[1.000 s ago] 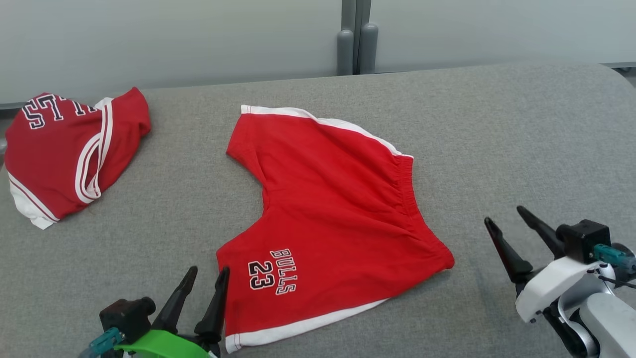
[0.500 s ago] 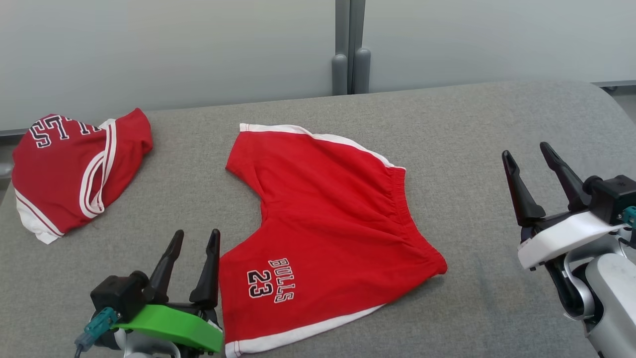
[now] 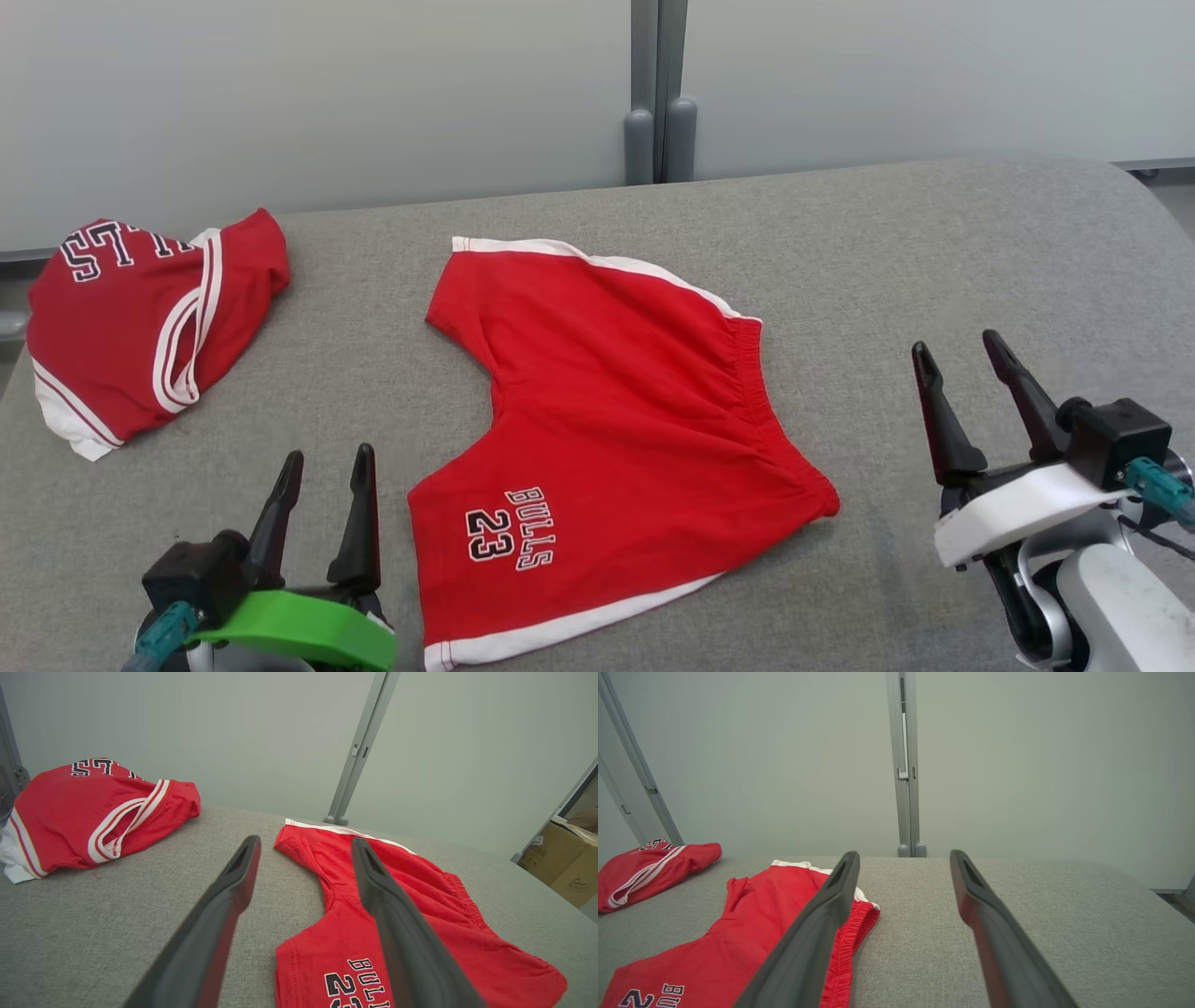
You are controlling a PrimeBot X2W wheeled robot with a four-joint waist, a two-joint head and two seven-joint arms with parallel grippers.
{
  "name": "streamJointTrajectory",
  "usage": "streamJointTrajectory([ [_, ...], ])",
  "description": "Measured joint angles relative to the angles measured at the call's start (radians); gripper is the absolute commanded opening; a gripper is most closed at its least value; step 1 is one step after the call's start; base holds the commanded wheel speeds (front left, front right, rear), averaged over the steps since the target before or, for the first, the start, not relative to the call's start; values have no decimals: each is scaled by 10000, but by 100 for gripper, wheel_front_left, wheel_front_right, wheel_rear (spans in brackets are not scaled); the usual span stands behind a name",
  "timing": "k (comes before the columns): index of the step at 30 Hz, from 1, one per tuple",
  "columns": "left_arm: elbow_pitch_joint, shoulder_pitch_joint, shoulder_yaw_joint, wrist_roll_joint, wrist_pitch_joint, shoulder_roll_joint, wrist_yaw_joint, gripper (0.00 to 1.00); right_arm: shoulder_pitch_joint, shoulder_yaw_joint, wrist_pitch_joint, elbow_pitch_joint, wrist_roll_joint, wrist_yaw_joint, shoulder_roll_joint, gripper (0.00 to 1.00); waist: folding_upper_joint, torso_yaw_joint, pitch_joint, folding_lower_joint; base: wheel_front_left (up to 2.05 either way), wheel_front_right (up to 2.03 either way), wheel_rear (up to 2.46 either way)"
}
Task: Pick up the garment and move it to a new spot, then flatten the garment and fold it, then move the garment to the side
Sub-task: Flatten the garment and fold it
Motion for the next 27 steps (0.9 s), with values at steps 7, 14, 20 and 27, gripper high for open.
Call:
streamJointTrajectory([
  [7,29,462,59,17,-4,-12,77,100,275,-56,0,-33,-215,-12,199,100,0,-17,-28,0,0,0,0],
  [14,-23,517,132,176,-4,-31,128,100,444,-159,0,-128,-385,-13,351,100,0,-5,-53,0,0,0,0],
  [20,-111,555,242,247,-6,-157,128,100,465,-255,0,-178,-512,-13,424,100,0,31,-49,0,0,0,0],
  [27,-105,683,71,332,-6,-146,58,100,638,-288,0,-165,-652,-67,477,100,0,102,-10,0,0,0,0],
])
